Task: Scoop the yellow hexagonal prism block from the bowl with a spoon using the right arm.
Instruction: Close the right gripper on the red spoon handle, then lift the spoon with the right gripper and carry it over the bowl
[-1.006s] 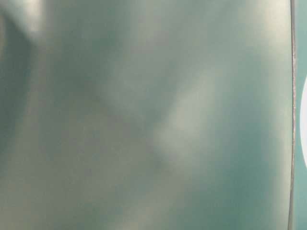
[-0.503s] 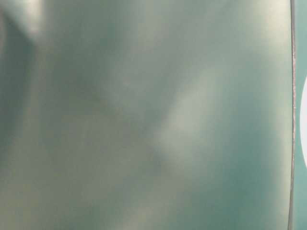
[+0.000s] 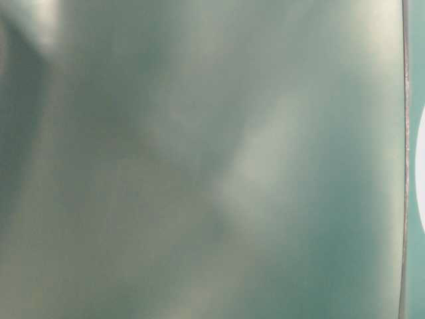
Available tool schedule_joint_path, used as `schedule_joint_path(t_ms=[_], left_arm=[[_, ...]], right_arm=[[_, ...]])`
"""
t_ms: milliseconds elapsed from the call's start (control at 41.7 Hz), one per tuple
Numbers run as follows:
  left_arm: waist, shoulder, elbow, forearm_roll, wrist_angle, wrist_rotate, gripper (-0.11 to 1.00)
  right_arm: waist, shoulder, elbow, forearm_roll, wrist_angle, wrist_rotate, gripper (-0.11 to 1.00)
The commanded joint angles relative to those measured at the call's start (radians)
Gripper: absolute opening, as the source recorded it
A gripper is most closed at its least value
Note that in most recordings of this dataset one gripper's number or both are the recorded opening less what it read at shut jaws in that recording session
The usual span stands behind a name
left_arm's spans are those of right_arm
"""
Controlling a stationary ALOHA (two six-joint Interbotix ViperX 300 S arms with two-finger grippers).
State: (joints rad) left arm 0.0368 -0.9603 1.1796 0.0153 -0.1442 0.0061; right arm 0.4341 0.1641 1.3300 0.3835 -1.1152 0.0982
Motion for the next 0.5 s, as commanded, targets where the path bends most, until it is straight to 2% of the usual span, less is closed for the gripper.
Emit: schedule_joint_path(t_ms=[0,240,479], left_arm=[[0.003,0.008,-0.020,0.002,-0.003,0.002,-0.01],[0.002,0.008,-0.018,0.002,-0.003,0.002,-0.01],[0.003,0.008,-0.018,0.002,-0.003,0.002,0.00]], right_arm=[[0.003,-0.009,-0.005,0.003,-0.009,-0.002,0.48],[0.003,-0.009,-0.005,0.003,-0.009,-0.008,0.29],[0.003,-0.014,-0.005,0.009,-0.011,-0.014,0.26]])
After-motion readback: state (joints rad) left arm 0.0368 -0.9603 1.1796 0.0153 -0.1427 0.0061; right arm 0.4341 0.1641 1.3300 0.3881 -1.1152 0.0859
